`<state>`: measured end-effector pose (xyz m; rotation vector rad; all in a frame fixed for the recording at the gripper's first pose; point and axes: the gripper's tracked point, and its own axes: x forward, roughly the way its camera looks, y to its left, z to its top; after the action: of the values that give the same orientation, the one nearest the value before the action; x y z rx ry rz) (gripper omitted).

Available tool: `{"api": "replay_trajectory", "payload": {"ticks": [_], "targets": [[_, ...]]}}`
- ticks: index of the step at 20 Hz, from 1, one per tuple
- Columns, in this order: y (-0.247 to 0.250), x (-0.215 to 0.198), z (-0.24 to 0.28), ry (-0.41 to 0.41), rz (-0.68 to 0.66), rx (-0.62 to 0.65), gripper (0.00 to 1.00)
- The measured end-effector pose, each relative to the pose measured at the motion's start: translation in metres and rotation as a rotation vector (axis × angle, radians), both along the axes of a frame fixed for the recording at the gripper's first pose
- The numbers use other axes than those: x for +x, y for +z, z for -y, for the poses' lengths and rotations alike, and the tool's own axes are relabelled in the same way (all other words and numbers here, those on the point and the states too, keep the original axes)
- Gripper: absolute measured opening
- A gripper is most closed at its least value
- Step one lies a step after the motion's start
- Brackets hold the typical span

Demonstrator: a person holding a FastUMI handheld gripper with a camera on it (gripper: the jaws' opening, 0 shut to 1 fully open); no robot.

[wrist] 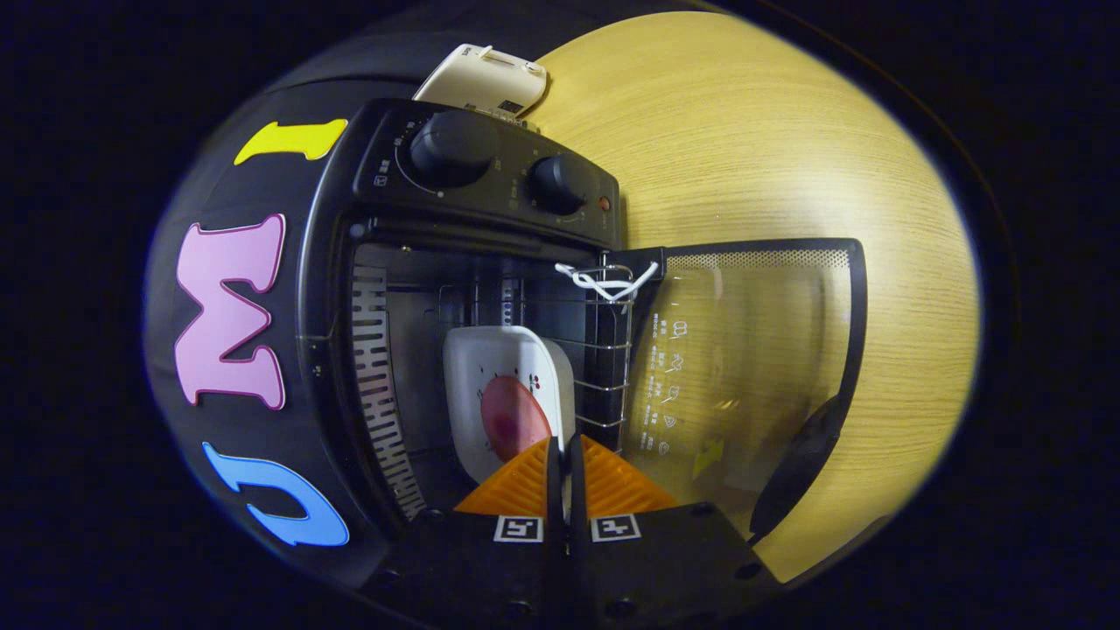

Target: Open the toaster oven, put the food inside, and close the toaster oven door.

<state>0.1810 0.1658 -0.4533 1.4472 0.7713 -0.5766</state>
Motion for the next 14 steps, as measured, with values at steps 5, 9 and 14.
{"api": "replay_trajectory", "payload": {"ticks": [5,9,14], "targets": [[0.013,-0.006,-0.009,0.064,0.056,0.052,0.27],[0.035,-0.038,-0.020,0.214,0.053,0.038,0.79],[0.059,-0.091,-0.016,0.579,0.121,-0.240,0.99]]}}
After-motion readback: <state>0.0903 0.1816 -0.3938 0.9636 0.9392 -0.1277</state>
